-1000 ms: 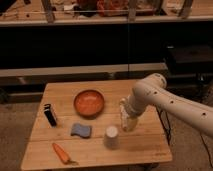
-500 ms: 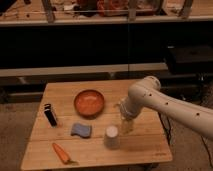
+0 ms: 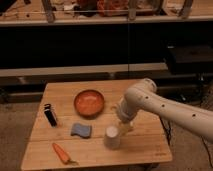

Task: Place the ceramic cup over the eraser

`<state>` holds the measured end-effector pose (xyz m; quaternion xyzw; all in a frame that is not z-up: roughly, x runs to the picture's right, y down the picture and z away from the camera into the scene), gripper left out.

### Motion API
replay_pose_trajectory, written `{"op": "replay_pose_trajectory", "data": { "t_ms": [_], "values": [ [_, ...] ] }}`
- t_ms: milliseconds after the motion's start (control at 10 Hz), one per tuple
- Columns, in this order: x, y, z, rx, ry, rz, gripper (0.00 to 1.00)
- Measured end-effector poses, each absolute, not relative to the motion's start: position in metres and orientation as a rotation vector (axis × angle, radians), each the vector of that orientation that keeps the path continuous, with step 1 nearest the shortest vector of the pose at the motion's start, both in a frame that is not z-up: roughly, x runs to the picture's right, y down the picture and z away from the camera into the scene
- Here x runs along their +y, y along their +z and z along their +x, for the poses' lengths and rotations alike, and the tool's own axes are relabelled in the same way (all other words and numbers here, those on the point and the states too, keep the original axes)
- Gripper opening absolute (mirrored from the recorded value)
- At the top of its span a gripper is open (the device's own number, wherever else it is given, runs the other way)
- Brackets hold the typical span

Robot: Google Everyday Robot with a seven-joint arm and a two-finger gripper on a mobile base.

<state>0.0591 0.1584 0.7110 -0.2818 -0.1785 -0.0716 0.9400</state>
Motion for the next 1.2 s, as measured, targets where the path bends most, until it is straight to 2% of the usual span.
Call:
{"op": "replay_pose_trajectory", "data": {
  "t_ms": [1200],
  "values": [
    [0.179, 0.715, 0.044, -0.406, -0.198, -0.579, 0.80]
  ]
}}
